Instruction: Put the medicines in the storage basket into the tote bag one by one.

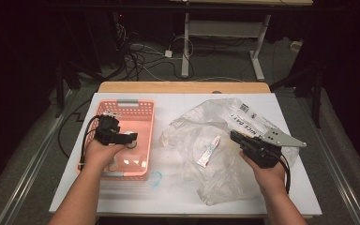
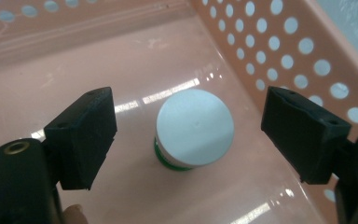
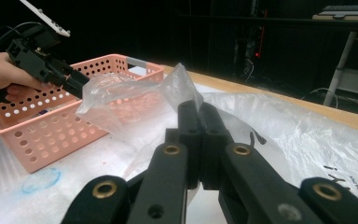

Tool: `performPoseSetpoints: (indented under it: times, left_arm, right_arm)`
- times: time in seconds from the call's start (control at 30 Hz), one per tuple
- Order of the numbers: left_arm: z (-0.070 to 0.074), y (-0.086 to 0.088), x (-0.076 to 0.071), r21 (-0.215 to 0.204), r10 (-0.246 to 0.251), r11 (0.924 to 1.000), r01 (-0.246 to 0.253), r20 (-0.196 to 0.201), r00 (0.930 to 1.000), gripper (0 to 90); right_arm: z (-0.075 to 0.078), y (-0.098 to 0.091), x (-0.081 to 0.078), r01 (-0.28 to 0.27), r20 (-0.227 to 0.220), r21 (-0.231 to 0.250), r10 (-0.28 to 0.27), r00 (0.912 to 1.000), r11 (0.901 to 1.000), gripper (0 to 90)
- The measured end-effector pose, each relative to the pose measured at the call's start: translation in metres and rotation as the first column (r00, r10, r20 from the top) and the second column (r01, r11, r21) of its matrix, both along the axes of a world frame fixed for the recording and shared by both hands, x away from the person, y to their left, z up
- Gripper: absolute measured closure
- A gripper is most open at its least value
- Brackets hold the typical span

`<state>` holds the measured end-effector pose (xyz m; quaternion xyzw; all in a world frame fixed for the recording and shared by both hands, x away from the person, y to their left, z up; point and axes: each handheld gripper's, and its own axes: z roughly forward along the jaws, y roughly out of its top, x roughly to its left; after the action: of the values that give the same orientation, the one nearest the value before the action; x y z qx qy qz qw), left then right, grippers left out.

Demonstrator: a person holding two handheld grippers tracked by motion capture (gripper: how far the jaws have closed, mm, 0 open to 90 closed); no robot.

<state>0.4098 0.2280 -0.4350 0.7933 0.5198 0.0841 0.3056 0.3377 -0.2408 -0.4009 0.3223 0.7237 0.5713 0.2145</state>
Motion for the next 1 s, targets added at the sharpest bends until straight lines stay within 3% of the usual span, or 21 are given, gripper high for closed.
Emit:
performPoseSetpoints:
  times: [0.27,0.47,1.0]
  left_arm:
    - [-0.0055,-0.0075,0.0011,0.065,-0.029,0.9975,0.030,-0.029,0.9992,33.4]
    - [-0.0058,-0.0093,-0.0005,0.088,-0.038,0.9953,0.040,-0.022,0.9990,47.7]
    - [-0.0051,-0.0115,-0.0018,0.098,-0.050,0.9939,0.050,-0.004,0.9987,48.8]
  right_arm:
    - [-0.0008,-0.0002,0.0003,0.000,-0.006,0.000,0.000,1.0000,1.0000,90.0]
    - [-0.0013,0.0006,0.0003,0.002,-0.007,-0.003,-0.002,1.0000,1.0000,90.0]
    - [-0.0017,0.0013,0.0005,-0.002,-0.001,-0.007,0.002,1.0000,1.0000,90.0]
